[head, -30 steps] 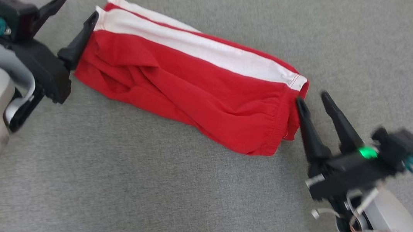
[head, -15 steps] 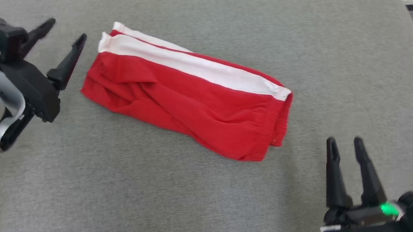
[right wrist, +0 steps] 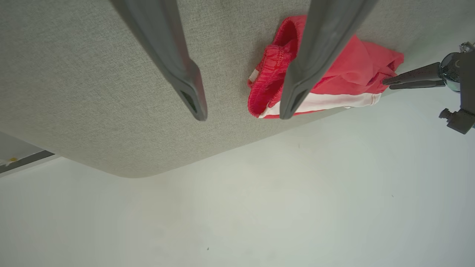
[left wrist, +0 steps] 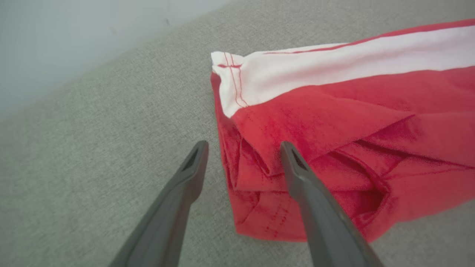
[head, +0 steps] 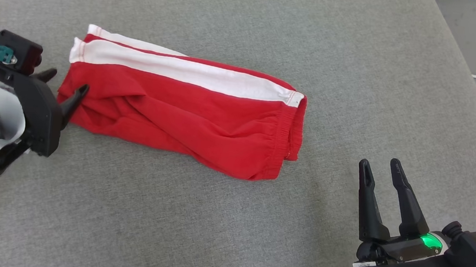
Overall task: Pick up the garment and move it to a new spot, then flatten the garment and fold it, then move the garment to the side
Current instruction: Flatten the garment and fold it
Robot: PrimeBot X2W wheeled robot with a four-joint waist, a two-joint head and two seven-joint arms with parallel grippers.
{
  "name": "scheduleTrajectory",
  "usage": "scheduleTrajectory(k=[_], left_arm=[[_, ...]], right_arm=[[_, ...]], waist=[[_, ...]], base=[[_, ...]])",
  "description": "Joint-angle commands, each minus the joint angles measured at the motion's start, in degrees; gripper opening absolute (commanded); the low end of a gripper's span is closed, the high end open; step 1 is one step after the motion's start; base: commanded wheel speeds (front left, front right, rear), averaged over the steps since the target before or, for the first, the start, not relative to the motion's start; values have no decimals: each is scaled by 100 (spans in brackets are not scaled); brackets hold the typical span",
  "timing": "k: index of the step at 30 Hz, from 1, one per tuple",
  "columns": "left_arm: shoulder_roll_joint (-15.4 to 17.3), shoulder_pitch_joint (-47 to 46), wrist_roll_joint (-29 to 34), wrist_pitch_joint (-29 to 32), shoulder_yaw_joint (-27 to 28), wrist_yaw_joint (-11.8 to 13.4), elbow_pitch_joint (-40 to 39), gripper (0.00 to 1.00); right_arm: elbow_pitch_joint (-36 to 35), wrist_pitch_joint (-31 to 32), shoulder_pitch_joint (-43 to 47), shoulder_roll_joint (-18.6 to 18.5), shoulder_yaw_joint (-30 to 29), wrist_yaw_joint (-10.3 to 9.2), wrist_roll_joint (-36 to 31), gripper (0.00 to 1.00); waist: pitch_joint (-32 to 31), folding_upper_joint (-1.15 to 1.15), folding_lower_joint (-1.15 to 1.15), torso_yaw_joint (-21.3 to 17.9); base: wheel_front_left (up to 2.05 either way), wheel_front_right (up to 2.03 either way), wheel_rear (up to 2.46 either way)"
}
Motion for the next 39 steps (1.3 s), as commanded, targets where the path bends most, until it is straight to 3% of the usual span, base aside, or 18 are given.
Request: scheduleTrajectory(k=[1, 10, 11, 12, 13, 22, 30, 34, 39], left_arm=[[42, 15, -131, 72, -40, 11, 35, 100], [-27, 149, -571, 778, -256, 10, 123, 100], [-34, 147, -595, 830, -302, 9, 111, 95], [-46, 141, -643, 833, -308, 9, 95, 33], [-84, 155, -732, 825, -279, 9, 63, 0], [-148, 266, -1156, 275, -77, 11, -315, 0], [-61, 998, -1496, -380, 78, 57, -1033, 0], [46, 1359, -1553, -567, 110, 223, -1387, 0], [133, 2085, -1776, -948, 190, 613, -2139, 0]], right_arm=[[3, -25, -27, 41, -6, 3, -32, 100], [36, -25, -60, 69, 0, 3, -36, 100], [42, -25, -73, 67, 18, 3, -37, 100], [41, -25, -88, 67, 30, 3, -34, 100], [39, -25, -102, 64, 37, 3, -33, 100], [101, -26, 6, -18, 3, 3, -31, 100], [151, -26, 311, -36, -237, 3, -45, 100], [147, -24, 443, -35, -336, 3, -52, 100], [116, -19, 610, -31, -504, 3, -56, 100]], waist=[[37, 0, 0, -50], [76, 0, 0, -44], [79, 0, 0, -38], [79, 0, 0, -29], [69, 0, 0, -13], [-314, 0, 0, 322], [-821, 0, 0, 802], [-943, 0, 0, 957], [-1032, 0, 0, 1149]], base=[[0, 0, 0], [0, 0, 0], [0, 0, 0], [0, 0, 0], [0, 0, 0], [0, 0, 0], [0, 0, 0], [0, 0, 0], [0, 0, 0]])
